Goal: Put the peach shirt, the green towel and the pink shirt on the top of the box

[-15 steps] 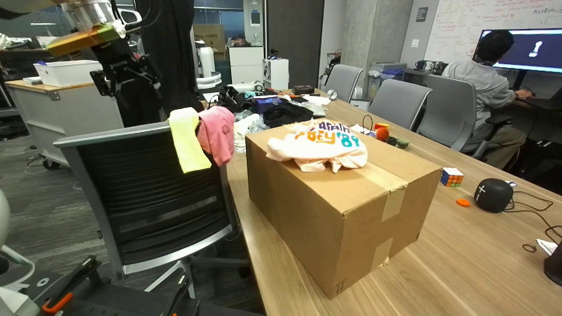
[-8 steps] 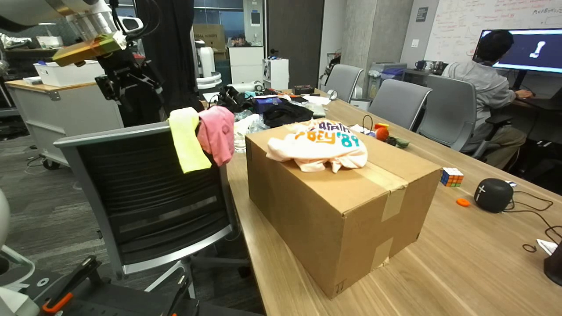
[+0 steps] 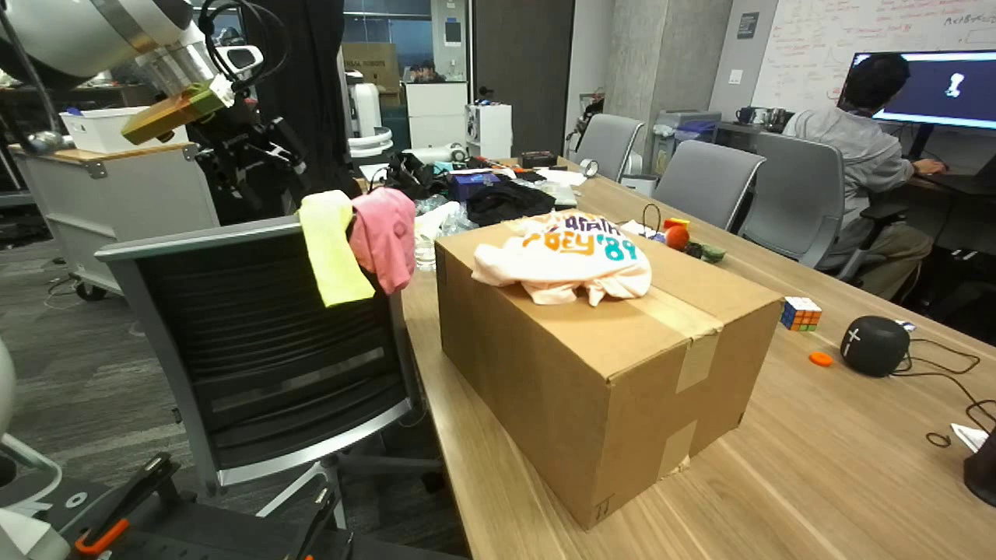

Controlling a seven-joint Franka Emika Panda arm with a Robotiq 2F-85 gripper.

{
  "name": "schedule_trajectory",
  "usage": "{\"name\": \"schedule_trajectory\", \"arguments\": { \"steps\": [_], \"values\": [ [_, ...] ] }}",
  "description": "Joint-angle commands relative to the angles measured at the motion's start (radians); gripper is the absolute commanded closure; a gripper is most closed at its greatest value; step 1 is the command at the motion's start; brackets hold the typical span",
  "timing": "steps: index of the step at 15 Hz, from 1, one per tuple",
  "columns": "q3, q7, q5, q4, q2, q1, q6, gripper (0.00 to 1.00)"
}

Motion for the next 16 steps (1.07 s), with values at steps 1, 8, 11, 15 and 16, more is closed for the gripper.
{"name": "schedule_trajectory", "arguments": {
  "steps": [1, 8, 11, 15, 16],
  "values": [
    [0.006, 0.087, -0.076, 0.016, 0.028, -0.011, 0.017, 0.0],
    [-0.002, 0.146, -0.11, 0.025, 0.055, -0.001, 0.006, 0.32],
    [-0.003, 0.148, -0.105, 0.026, 0.056, -0.001, 0.003, 0.57],
    [-0.004, 0.145, -0.105, 0.027, 0.051, -0.001, 0.005, 0.87],
    [-0.005, 0.143, -0.106, 0.027, 0.048, -0.001, 0.006, 0.94]
  ]
}}
